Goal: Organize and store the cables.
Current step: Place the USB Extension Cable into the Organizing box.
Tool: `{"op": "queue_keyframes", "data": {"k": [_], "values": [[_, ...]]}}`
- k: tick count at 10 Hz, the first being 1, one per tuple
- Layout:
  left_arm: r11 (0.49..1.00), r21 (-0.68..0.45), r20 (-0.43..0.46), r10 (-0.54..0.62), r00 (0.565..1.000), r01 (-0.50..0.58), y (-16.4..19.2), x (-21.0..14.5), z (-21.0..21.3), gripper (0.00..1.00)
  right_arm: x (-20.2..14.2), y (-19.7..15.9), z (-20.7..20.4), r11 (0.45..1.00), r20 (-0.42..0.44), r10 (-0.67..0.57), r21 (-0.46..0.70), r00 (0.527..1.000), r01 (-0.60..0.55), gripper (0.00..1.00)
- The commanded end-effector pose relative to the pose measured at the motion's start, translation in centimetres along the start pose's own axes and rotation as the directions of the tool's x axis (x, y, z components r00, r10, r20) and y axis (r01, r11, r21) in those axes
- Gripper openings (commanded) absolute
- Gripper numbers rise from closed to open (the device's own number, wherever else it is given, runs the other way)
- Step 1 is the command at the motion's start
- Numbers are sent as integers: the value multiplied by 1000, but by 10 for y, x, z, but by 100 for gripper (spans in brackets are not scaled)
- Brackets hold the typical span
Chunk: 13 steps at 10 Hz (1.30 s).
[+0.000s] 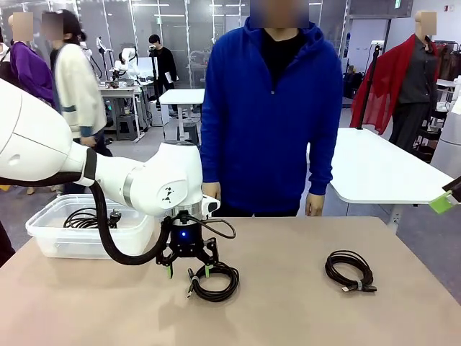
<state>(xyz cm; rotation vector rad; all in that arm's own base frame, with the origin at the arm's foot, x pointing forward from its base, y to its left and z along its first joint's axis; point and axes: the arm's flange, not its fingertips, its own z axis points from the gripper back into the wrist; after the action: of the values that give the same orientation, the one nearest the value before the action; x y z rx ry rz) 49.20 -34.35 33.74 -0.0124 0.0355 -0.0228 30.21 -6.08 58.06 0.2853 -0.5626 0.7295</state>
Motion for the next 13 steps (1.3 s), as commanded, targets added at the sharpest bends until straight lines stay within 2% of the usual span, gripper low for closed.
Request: {"op": "queue_keyframes", "data": {"k": [1,5,8,13], "values": [[1000,1,48,-24,999,24,1,5,-10,100,1,1,0,1000,12,-6,8,1000,6,100],[996,39,101,-83,991,80,1,2,-12,100,1,1,0,1000,12,-6,8,1000,6,100],[993,35,80,-117,990,115,1,5,-14,100,1,1,0,1000,12,-6,8,1000,6,100],[1000,-2,89,-27,996,28,-5,-9,-23,100,1,1,0,1000,12,-6,8,1000,6,100]]}}
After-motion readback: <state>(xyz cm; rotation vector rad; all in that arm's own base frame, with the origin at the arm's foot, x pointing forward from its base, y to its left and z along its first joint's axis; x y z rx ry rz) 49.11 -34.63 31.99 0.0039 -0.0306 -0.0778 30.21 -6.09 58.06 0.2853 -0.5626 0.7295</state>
